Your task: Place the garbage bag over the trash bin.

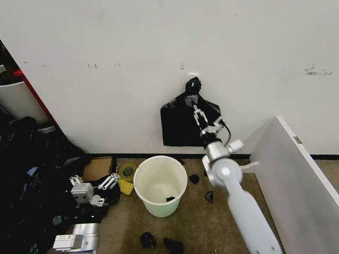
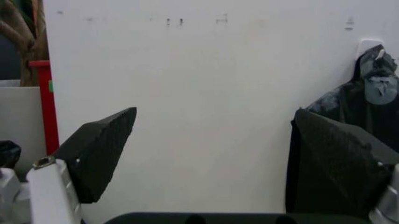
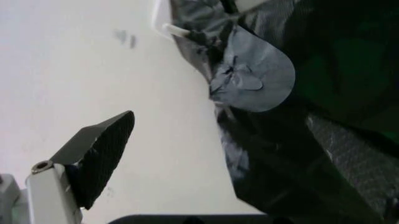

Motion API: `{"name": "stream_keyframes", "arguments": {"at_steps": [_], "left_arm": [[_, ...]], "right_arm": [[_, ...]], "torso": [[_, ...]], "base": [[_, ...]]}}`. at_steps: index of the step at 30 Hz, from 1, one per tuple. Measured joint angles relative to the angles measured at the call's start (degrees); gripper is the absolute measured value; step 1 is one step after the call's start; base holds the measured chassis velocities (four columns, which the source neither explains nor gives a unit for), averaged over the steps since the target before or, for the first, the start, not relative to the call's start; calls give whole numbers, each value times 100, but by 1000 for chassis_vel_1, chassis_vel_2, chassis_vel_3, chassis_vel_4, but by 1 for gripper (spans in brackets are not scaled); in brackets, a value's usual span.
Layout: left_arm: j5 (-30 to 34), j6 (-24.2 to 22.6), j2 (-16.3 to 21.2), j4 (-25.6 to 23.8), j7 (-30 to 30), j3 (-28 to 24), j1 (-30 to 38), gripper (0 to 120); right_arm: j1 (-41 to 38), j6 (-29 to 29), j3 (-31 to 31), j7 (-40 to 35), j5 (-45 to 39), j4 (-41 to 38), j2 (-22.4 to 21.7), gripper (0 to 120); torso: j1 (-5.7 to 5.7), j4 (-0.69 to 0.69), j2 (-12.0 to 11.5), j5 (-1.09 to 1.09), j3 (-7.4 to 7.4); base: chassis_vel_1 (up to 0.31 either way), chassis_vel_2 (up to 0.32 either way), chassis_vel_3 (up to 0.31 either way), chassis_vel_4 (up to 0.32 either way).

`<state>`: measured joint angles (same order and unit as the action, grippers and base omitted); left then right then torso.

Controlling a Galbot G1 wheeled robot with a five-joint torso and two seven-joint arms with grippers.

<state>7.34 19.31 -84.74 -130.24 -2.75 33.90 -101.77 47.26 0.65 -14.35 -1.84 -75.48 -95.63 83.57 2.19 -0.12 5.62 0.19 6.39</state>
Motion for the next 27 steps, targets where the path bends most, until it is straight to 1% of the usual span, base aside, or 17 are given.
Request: {"name": "stream_keyframes", "arguments": {"at_steps": [2,4,7,11,12,13,14,16,19,23,24,27], "left_arm": [[-3,-1,-15,-20,-10,-15,-9,100],[-16,-2,-29,-55,-13,-39,-31,100],[-30,-2,-33,-90,-15,-47,-58,100],[-57,2,-36,-101,-27,-78,-85,100],[-66,7,-44,-101,-30,-110,-87,100],[-84,11,-57,-101,-32,-145,-89,100],[-84,11,-57,-101,-32,-145,-89,100],[-137,13,-83,-101,-36,-205,-93,100],[-214,13,-119,-59,-44,-274,-92,100],[-238,22,-146,-7,-55,-307,-81,100],[-239,28,-156,8,-58,-322,-77,100],[-243,38,-178,50,-71,-345,-52,100]], "right_arm": [[-115,-4,-31,16,26,163,118,100],[-188,-55,-41,130,247,323,202,100],[-213,-105,-41,234,412,425,228,100],[-203,-145,-61,293,574,509,206,91],[-195,-145,-70,293,587,522,191,84],[-189,-145,-81,294,601,546,174,81],[-189,-145,-81,294,601,546,174,81],[-188,-144,-105,293,613,591,153,75],[-225,-140,-153,292,601,688,129,85],[-291,-140,-172,283,596,762,135,89],[-320,-140,-178,279,593,790,142,93],[-391,-141,-183,280,570,853,159,99]], "torso": [[0,0,0,0,0],[0,-1,0,0,0],[0,-1,0,1,0],[-1,-1,0,1,-1],[-1,-1,0,1,-1],[-1,-2,0,1,-1],[-1,-2,0,1,-1],[-1,-1,0,2,-1],[-1,-2,0,2,-1],[0,-1,0,2,-1],[-1,-1,0,1,-1],[-1,-1,0,2,-1]], "base": [[0,0,0,0],[0,0,0,0],[0,0,0,0],[0,0,0,0],[0,0,0,0],[0,0,0,0],[0,0,0,0],[0,0,0,0],[0,0,0,0],[0,0,0,0],[0,0,0,0],[0,0,0,0]]}}
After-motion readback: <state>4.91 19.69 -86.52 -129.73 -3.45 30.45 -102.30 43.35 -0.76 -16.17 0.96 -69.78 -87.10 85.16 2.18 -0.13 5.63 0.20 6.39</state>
